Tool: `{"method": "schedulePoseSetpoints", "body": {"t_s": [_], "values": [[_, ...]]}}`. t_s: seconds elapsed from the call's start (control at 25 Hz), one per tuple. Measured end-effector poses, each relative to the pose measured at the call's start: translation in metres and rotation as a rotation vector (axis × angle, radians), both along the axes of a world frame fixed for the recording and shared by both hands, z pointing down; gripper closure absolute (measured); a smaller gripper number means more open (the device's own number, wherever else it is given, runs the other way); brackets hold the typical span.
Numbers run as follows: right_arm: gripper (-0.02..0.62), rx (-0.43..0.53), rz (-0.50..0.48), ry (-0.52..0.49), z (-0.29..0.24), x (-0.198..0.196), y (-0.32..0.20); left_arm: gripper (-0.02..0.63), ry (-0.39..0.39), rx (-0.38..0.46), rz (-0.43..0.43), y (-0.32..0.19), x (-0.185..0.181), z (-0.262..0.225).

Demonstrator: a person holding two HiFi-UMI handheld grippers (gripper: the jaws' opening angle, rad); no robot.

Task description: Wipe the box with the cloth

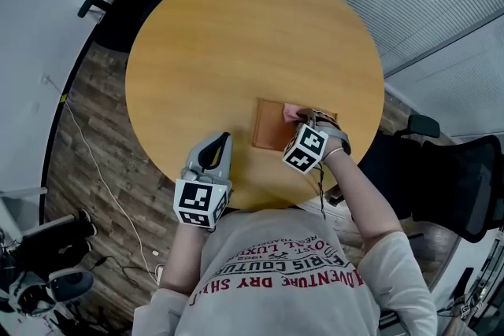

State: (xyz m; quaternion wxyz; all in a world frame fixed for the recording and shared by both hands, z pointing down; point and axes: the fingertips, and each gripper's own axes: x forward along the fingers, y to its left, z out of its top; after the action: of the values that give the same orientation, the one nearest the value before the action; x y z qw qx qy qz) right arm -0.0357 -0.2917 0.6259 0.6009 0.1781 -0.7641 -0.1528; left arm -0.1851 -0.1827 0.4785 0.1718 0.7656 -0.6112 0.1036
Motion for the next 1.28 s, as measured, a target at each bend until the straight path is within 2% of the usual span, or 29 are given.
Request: {"method": "schedulePoseSetpoints", "body": {"t_s": [0.2,0.4,0.76,0.96,1.16,1.28], "values": [[0.565,-0.032,0.000,-0.014,0.003,-0.004,0.000,0.597,-0.006,-0.040,0.003,0.009,0.003,0.013],[0.565,-0.074,-0.017,0.011,0.002,-0.003,0.004,0.597,-0.014,-0.045,0.008,0.010,0.003,0.015],[0.566,-0.025,-0.065,0.050,0.002,0.002,0.023,0.597,-0.015,-0.076,-0.024,0.021,-0.009,0.027],[0.566,-0.056,-0.021,0.031,0.002,0.004,0.043,0.597,-0.009,-0.077,0.001,0.022,-0.002,0.029],[0.566,-0.036,-0.034,0.041,0.002,0.009,0.062,0.597,-0.013,-0.064,0.047,0.018,0.012,0.026],[0.566,-0.057,-0.026,0.030,0.003,0.014,0.074,0.597,-0.008,-0.059,0.079,0.017,0.025,0.025]]}}
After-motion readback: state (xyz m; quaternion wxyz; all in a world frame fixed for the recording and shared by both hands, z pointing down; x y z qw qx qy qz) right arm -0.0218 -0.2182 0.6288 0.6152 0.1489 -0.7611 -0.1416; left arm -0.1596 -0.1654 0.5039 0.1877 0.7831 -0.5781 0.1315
